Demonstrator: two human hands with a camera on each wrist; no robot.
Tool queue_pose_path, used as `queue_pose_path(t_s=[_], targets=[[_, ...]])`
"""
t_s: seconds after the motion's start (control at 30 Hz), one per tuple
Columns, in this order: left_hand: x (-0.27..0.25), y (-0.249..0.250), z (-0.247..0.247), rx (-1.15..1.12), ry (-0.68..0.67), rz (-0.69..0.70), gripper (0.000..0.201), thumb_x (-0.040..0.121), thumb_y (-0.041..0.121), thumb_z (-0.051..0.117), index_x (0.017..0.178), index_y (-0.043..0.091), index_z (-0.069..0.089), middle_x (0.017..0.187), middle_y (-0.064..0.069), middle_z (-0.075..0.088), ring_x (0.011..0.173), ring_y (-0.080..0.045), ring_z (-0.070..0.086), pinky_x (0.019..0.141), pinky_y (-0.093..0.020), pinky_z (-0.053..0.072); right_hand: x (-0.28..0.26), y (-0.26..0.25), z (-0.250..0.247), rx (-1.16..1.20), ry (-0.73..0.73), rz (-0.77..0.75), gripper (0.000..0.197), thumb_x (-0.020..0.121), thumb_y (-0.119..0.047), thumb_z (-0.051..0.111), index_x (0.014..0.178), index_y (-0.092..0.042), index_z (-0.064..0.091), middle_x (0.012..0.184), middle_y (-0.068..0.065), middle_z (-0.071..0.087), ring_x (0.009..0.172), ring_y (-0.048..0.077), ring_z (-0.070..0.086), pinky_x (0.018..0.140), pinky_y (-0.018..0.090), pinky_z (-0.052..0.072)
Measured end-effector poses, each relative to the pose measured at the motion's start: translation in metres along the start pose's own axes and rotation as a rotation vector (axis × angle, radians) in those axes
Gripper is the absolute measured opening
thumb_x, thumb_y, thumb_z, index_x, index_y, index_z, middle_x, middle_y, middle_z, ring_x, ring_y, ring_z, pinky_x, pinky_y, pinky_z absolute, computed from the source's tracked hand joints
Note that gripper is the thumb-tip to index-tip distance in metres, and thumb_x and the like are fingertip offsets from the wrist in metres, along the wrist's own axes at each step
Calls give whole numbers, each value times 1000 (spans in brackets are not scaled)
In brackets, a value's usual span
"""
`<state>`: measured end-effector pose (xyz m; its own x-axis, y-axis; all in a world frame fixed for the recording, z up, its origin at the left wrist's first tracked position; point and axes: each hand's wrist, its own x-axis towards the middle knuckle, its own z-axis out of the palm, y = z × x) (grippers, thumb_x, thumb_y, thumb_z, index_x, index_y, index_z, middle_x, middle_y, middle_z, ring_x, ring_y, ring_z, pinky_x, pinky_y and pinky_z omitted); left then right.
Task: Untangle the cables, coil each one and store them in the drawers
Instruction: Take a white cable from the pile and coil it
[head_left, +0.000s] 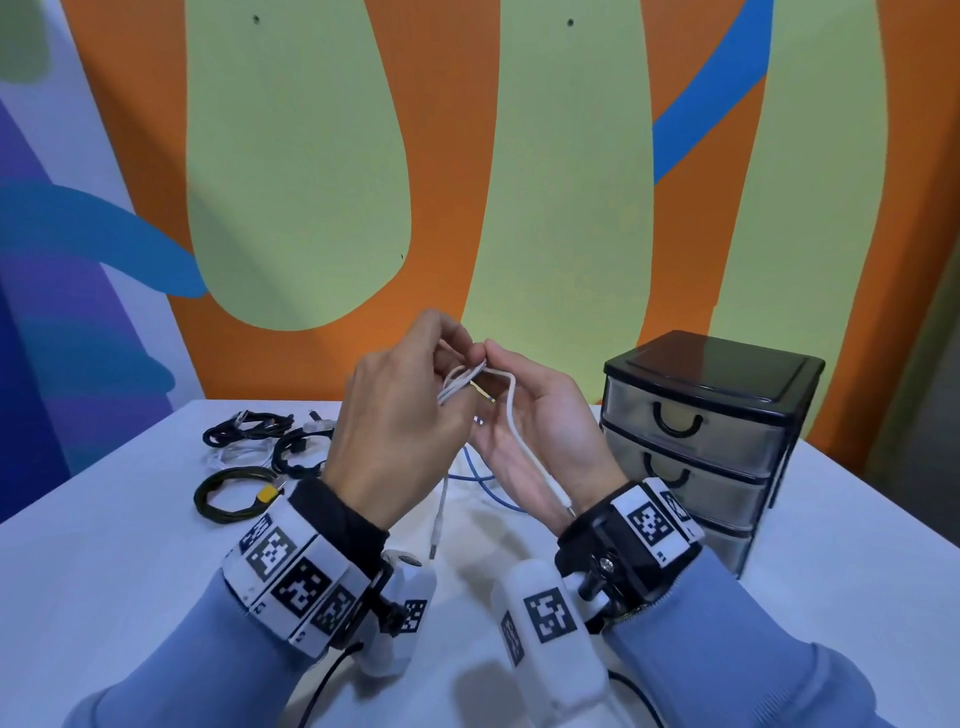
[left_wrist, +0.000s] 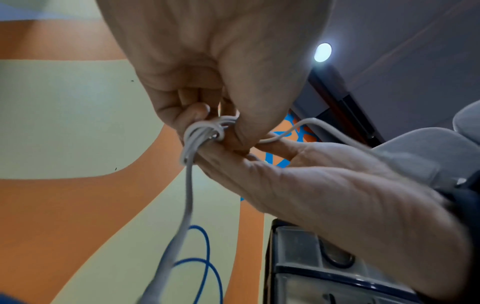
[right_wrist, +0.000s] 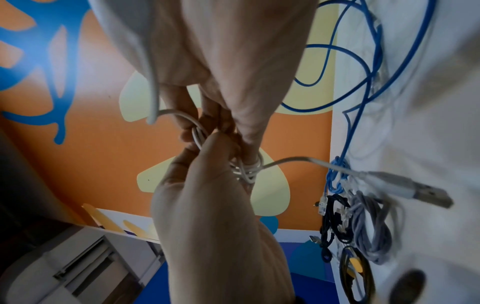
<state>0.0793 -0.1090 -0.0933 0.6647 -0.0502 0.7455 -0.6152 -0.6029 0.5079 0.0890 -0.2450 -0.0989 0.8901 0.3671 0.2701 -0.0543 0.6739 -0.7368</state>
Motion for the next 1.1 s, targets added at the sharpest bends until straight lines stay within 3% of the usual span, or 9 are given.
queue_pose_path(t_s=[0.17,0.27,0.33,0.5,0.63,0.8,0.93,1.03,1.1], targets=[[8,-8,-6,-461,-135,-250,46,83,-16,71,117,13,58,71,13,61,65,-5,53,66,-20,47,2,-4,-3,-16,16,-21,21,106,-19,51,89,-8,56,98,18,63,99,31,58,92,38,55],[14,-8,-16,-755,-208,-346,54,79,-1,86,126,12,63,91,-20,63,78,-19,58,78,-32,53,1,-10,-7,11,12,-38,25,110,-20,46,88,-10,53,127,23,69,115,37,62,107,47,51],[17,-6,-20,-886,-165,-413,42,86,9,83,126,9,69,94,-17,63,72,-15,56,68,-22,51,1,-14,-9,52,12,-58,25,111,-21,45,90,-10,52,138,25,64,128,35,62,114,52,46],[22,-12,-23,-917,-33,-562,18,102,7,65,111,-2,78,77,-6,62,69,-12,53,61,-15,53,5,-13,-12,69,40,-70,23,111,-22,46,95,-8,54,139,25,64,133,39,60,108,53,51],[24,-12,-34,-905,-148,-663,19,100,7,66,106,-9,76,77,-8,61,67,-12,48,62,-14,57,9,-13,-16,86,153,-97,19,110,-19,49,99,-7,57,134,25,67,129,38,64,100,52,57],[27,-12,-37,-1083,-56,-543,22,102,14,61,106,-4,73,75,-4,63,63,-7,51,74,-20,61,13,-12,-21,101,269,-163,19,111,-19,47,109,-3,57,131,32,65,115,44,70,91,47,63],[22,-10,-31,-1156,-77,-389,26,92,4,65,115,-5,71,92,-13,76,84,-15,71,92,-31,62,9,-4,-14,-362,257,-154,27,114,-21,39,114,-3,58,105,23,78,87,27,78,75,29,62],[18,-9,-26,-1005,-80,-300,22,93,0,66,114,-3,72,97,-15,79,81,-16,74,86,-30,63,7,6,-7,-782,195,-176,31,114,-18,37,100,-11,64,74,15,74,55,18,60,55,24,48],[15,-8,-22,-888,-56,-247,23,96,0,68,118,0,70,97,-19,79,73,-15,70,80,-35,64,6,11,-6,-905,136,-168,39,113,-17,38,85,-17,64,57,7,56,51,16,42,52,24,34]])
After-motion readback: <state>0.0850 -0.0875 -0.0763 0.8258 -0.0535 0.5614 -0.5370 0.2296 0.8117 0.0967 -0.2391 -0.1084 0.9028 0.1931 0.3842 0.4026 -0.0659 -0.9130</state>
